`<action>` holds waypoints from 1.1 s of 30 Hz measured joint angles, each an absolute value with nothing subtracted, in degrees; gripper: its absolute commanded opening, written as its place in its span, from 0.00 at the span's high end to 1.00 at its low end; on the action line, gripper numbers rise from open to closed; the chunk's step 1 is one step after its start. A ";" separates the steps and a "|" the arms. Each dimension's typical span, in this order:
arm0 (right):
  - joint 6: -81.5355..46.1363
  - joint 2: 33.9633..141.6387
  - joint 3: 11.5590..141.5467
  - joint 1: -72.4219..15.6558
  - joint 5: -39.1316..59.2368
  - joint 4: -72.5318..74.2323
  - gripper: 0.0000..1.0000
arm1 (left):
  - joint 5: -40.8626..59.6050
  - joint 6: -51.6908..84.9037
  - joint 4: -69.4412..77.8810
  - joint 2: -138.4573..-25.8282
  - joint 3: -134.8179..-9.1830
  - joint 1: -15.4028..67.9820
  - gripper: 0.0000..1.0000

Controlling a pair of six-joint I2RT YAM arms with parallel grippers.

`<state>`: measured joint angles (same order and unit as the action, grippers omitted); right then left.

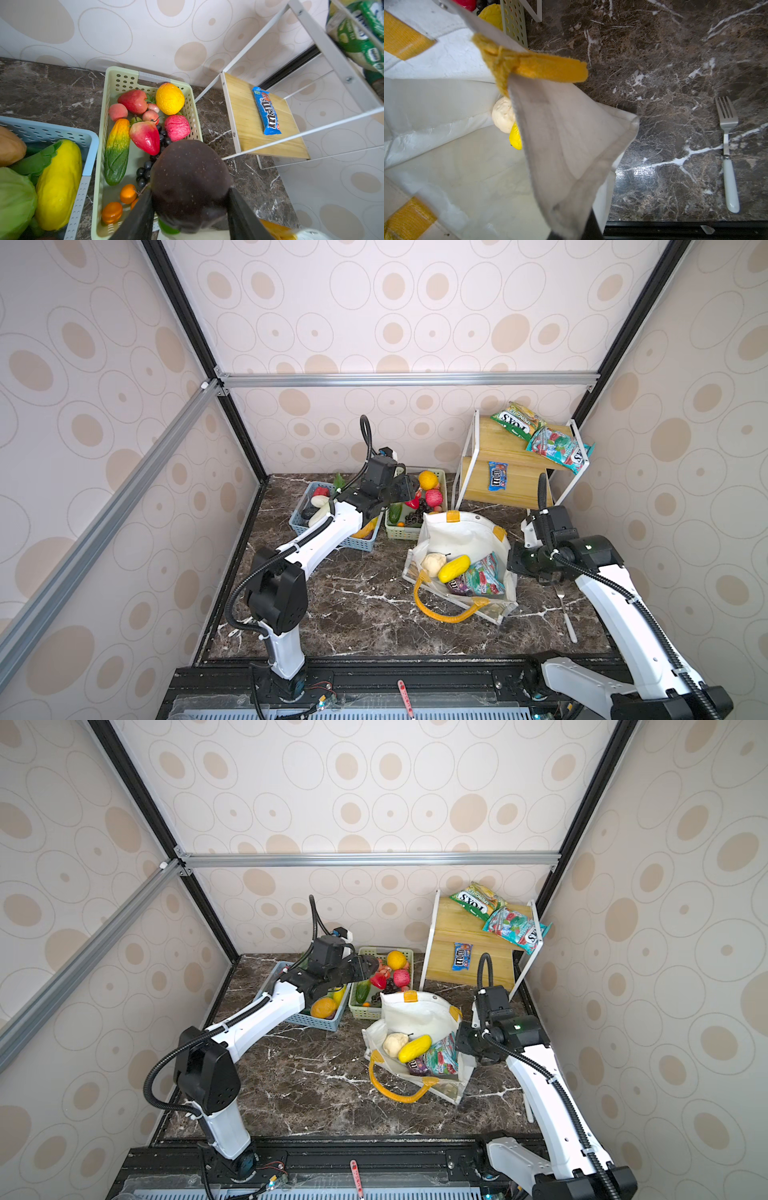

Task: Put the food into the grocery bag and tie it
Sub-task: 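Lift the brown plum and carry it over the tote with the left gripper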

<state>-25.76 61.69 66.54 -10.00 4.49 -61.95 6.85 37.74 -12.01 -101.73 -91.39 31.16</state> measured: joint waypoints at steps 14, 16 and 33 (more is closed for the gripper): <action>-26.72 61.69 65.91 -10.00 4.29 -60.38 0.91 | 11.29 39.24 -11.92 -91.57 -85.80 33.67 0.46; -26.79 61.69 65.80 -10.00 4.25 -60.16 0.91 | 11.66 39.24 -11.90 -91.26 -85.80 35.14 0.46; -27.64 59.44 64.77 -10.00 3.16 -60.10 0.91 | 12.29 39.13 -12.56 -93.30 -85.86 48.60 0.44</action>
